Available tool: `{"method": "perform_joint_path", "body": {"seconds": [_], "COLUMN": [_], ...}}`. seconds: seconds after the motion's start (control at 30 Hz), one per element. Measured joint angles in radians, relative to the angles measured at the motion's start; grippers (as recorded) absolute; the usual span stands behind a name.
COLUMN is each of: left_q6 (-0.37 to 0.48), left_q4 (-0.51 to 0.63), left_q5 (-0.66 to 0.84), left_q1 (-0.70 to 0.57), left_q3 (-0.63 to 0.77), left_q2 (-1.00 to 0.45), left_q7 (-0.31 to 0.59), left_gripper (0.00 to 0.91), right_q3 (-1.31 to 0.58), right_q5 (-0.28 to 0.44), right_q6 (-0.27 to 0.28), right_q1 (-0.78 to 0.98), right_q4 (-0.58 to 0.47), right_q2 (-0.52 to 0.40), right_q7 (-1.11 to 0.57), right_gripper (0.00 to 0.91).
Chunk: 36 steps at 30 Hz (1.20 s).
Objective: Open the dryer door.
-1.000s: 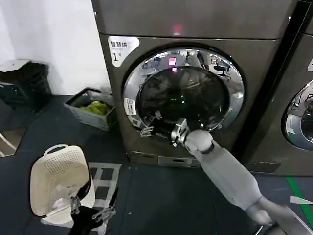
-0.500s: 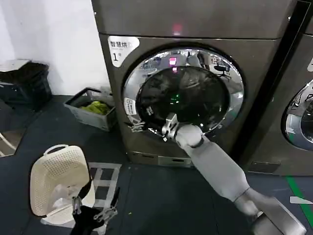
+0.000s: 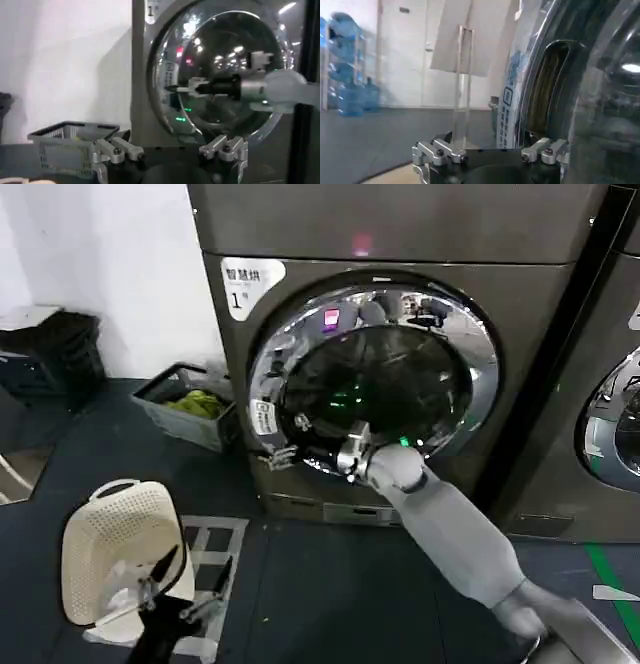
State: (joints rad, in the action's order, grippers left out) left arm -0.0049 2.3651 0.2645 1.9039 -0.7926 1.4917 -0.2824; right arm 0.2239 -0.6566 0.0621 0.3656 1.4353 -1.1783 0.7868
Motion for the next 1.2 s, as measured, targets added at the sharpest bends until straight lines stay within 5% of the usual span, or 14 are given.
{"method": "perform_joint_path", "body": {"seconds": [0.27, 0.6, 1.2], "left_q6": [0.089, 0.192, 0.200], "left_q4": [-0.015, -0.005, -0.044], "left_q5": [0.072, 0.135, 0.344], "left_q1": [-0.063, -0.108, -0.248], "left_q3": [-0.117, -0.163, -0.129], "left_q2": [-0.046, -0.070, -0.275], "left_q7": [0.029, -0.025, -0.080], "left_gripper": [0.907, 0.907, 0.907], "right_q3": [-0.043, -0.107, -0.248], "right_q5": [-0.089, -0.124, -0.175], "right_q6": [0.042, 0.021, 0.048], "right_q1": [0.068, 0.149, 0.315], "right_q4": [0.101, 0.191, 0.286], "right_q2": [0.070, 0.153, 0.253], "right_q7": [0.134, 0.231, 0.573], "right_gripper": [0.907, 0.907, 0.907]}}
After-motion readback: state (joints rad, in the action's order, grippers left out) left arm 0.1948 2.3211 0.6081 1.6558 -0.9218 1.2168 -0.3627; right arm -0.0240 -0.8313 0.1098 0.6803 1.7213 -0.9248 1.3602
